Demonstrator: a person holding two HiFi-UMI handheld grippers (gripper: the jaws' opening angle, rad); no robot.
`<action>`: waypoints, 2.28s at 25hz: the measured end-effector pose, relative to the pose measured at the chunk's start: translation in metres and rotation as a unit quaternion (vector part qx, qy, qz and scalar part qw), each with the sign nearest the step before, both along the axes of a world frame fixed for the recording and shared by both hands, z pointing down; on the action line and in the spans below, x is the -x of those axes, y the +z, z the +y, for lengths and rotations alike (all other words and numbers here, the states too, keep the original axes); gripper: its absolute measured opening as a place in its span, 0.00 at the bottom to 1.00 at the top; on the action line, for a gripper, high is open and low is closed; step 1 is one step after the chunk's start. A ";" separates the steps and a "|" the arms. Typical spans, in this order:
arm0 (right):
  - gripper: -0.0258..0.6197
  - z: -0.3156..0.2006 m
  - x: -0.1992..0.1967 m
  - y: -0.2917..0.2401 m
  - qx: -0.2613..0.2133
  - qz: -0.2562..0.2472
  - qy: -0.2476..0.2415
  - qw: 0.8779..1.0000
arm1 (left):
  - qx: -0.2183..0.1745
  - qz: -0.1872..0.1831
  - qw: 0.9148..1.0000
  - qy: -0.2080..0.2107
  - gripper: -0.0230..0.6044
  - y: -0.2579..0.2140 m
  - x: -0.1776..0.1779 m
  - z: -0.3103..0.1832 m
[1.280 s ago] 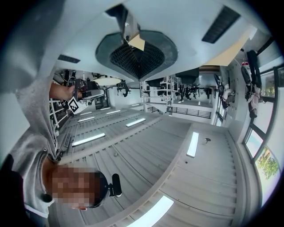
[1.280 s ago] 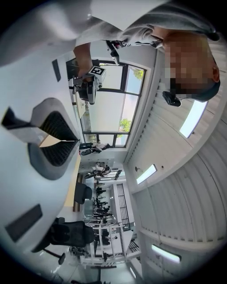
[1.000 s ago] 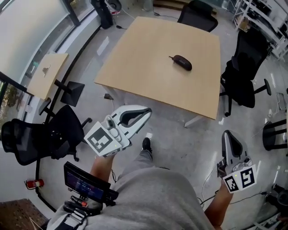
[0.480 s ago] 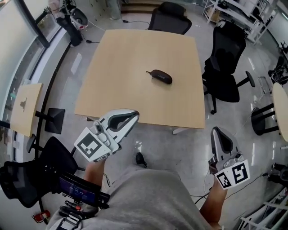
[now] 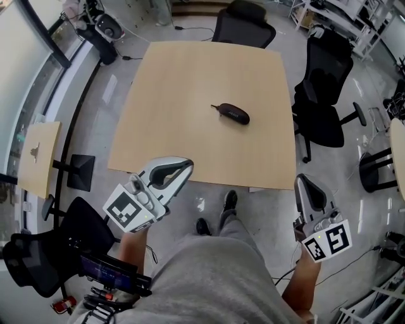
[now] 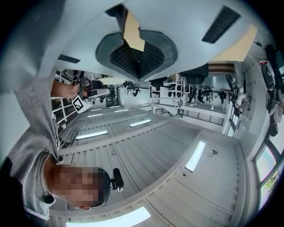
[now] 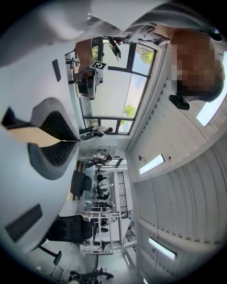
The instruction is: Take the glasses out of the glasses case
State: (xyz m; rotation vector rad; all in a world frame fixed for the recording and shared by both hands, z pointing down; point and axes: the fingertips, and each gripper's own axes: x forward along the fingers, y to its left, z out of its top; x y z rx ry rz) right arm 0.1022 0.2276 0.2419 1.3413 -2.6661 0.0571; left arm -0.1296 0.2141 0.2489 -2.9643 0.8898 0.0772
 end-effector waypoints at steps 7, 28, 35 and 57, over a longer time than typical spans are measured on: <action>0.05 -0.066 -0.010 0.004 0.009 -0.002 -0.033 0.999 | -0.006 -0.039 0.999 -0.024 0.04 -0.001 -0.008 -0.045; 0.05 -0.291 0.045 0.021 0.047 0.006 -0.140 0.989 | 0.041 0.013 0.994 -0.105 0.04 0.004 0.002 -0.232; 0.05 -0.348 0.014 0.060 0.071 -0.001 -0.131 0.989 | 0.065 -0.011 0.995 -0.077 0.04 0.050 -0.047 -0.301; 0.05 -0.449 0.037 0.246 0.239 0.038 -0.111 0.964 | 0.239 -0.076 0.968 0.008 0.05 0.280 -0.119 -0.443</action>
